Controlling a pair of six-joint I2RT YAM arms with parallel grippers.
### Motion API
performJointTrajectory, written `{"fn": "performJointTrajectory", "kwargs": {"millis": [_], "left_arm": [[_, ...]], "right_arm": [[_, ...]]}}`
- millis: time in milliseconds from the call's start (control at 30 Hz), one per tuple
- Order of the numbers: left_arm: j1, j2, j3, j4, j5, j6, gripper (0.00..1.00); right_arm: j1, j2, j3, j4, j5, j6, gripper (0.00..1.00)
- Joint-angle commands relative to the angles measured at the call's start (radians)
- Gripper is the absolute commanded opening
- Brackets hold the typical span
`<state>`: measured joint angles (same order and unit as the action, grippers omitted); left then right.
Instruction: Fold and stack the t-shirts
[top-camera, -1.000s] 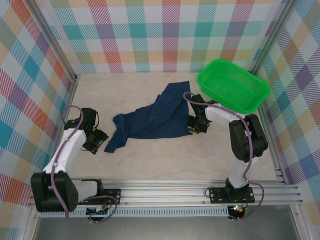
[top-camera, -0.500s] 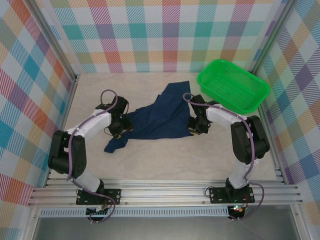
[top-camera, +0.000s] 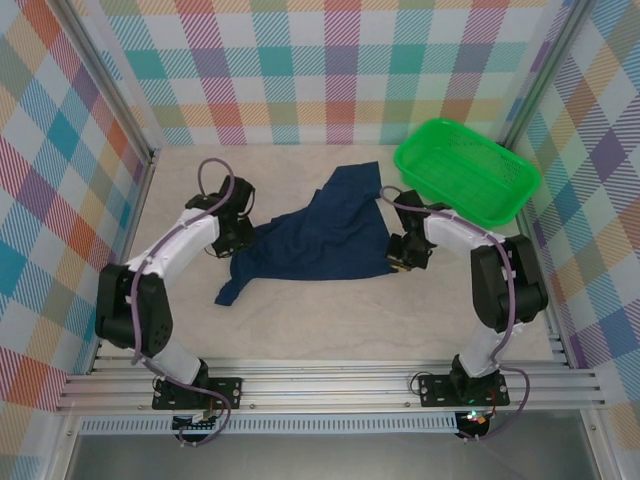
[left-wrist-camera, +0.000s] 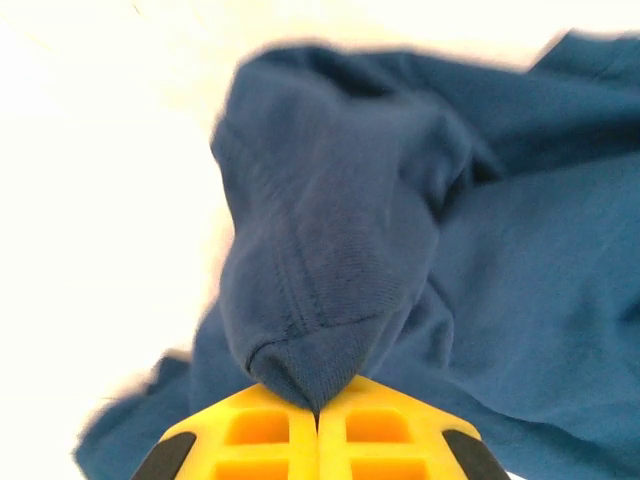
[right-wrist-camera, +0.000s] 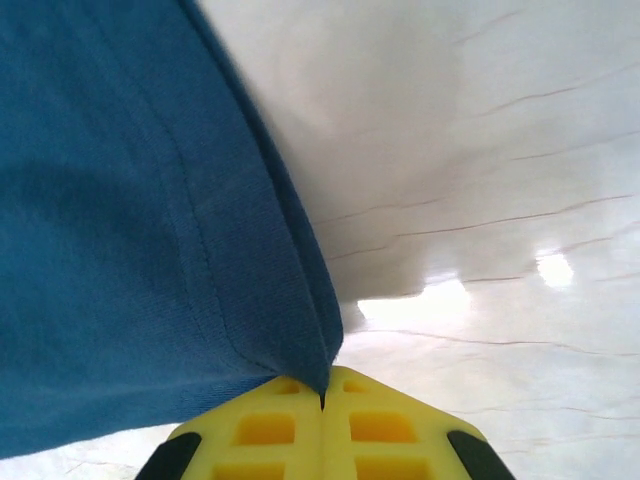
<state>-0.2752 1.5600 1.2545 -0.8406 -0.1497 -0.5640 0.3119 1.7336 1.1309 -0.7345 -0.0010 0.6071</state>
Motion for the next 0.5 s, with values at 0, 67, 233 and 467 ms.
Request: {"fn": "performJointTrajectory", "kwargs": {"millis": [0, 67, 233, 467], "left_arm": [[0.063, -0.117, 0.036, -0.078, 0.001, -0.024, 0.00], [0.108, -0.168, 0.019, -0.070, 0.067, -0.031, 0.00], [0.235, -0.225, 0.001, -0.089, 0.135, 0.000, 0.00], [0.356, -0.094, -0.047, -0.024, 0.074, 0.110, 0.12]], "right_arm": [[-0.062, -0.057, -0.007, -0.045, 0.030, -0.044, 0.00], [-0.108, -0.074, -0.006, -0.052, 0.035, -0.065, 0.00], [-0.183, -0.077, 0.022, -0.066, 0.039, -0.117, 0.00], [-0.194, -0.010, 0.078, -0.057, -0.033, -0.154, 0.00]]}}
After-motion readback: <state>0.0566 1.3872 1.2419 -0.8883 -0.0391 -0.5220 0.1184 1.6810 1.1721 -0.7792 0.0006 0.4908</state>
